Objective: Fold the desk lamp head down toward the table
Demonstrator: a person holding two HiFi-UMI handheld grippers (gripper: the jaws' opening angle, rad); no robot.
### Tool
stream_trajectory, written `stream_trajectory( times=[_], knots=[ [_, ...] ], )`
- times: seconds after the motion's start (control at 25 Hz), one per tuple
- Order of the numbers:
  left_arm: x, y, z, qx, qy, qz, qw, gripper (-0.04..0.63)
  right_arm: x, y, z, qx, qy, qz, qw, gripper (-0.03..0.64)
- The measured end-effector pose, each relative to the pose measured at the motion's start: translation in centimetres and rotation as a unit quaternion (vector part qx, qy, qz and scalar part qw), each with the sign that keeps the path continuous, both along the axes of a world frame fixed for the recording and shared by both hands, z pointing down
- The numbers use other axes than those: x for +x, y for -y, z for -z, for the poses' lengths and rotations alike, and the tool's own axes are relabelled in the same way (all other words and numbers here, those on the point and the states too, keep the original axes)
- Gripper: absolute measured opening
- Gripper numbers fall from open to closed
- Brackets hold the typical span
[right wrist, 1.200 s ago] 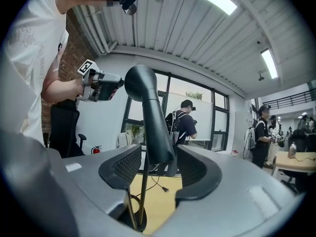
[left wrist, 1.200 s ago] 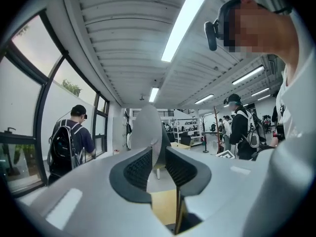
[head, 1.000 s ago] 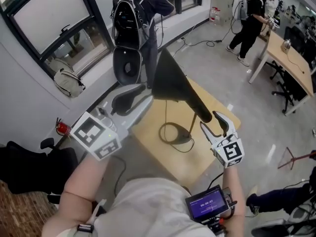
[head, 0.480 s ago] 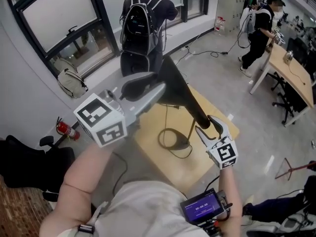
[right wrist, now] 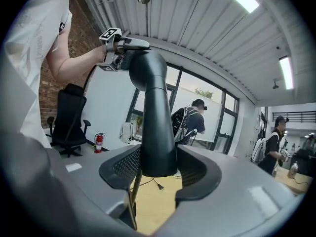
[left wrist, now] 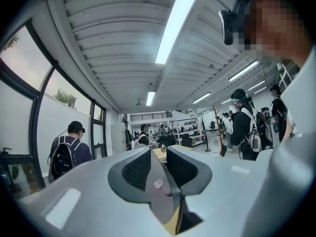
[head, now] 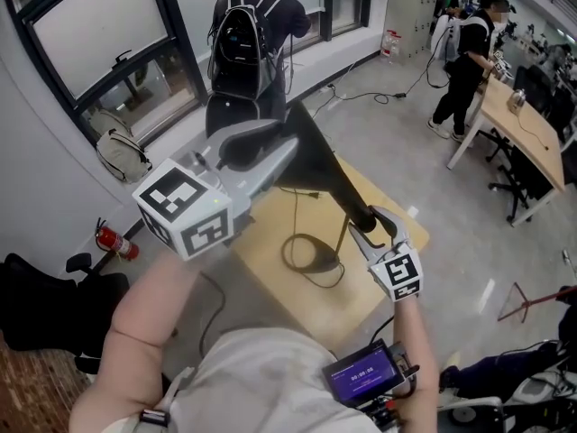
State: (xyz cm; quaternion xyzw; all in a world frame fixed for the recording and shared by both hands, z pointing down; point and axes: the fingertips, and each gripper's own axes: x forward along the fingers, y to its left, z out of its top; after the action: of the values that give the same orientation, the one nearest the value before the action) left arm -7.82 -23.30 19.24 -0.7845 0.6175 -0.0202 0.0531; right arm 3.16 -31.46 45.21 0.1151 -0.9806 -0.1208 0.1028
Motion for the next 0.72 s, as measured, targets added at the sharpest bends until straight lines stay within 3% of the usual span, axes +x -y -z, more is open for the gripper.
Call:
stream_trajectory(
  times=[0.72],
  knots=[
    [-2.4,0.3,-1.9,-0.009,-0.043,0.01,0.999,0.084,1.2,0.9,0.6,0.044,-0.061,-0.012,0.997,0.233]
  ],
)
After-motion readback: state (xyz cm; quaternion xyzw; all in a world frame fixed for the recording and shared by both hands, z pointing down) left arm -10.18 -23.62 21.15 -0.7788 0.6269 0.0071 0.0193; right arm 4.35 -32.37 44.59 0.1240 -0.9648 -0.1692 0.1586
